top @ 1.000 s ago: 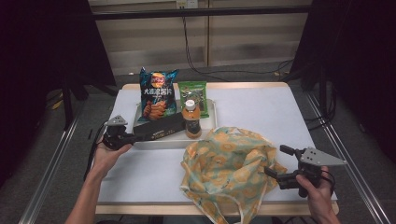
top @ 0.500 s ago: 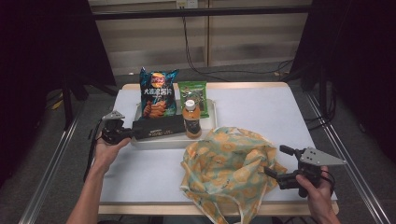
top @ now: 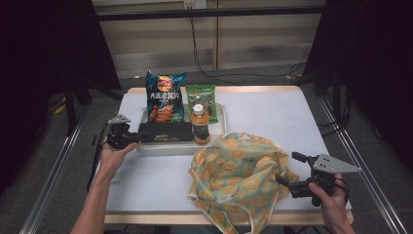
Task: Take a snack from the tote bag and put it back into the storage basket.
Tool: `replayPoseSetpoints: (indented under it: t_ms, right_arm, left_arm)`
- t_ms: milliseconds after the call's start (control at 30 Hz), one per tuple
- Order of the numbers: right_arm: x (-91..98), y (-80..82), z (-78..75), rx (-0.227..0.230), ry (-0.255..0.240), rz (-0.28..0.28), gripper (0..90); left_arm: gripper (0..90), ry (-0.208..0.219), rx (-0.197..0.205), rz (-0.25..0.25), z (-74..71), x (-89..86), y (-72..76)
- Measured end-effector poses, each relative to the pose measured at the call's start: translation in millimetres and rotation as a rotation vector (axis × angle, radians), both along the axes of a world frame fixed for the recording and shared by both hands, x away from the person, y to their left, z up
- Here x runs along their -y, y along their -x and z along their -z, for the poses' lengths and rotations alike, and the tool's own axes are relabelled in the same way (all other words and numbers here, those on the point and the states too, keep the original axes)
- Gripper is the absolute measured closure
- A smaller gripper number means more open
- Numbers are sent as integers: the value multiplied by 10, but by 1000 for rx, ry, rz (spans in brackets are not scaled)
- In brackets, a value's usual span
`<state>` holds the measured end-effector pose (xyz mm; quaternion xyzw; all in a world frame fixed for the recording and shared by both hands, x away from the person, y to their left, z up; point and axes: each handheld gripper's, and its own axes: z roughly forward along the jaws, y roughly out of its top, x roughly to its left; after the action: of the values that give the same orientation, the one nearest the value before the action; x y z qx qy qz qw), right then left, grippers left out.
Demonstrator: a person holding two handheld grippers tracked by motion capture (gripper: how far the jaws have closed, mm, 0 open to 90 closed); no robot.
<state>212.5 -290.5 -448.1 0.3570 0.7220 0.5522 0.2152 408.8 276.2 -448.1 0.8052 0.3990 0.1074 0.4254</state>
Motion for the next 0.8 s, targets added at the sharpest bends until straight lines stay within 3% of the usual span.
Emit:
replayPoseSetpoints:
  t_ms: [400, 700, 800]
  right_arm:
    - [-3, 14, -11, 0, 0, 6, 3]
    - [1, 17, -23, 5, -1, 5, 3]
    - [2, 21, -24, 7, -2, 10, 3]
  left_arm:
    - [819, 9, 19, 40, -61, -16, 94]
    - [592, -1, 69, 41, -175, -76, 323]
    - [448, 4, 87, 32, -206, -95, 415]
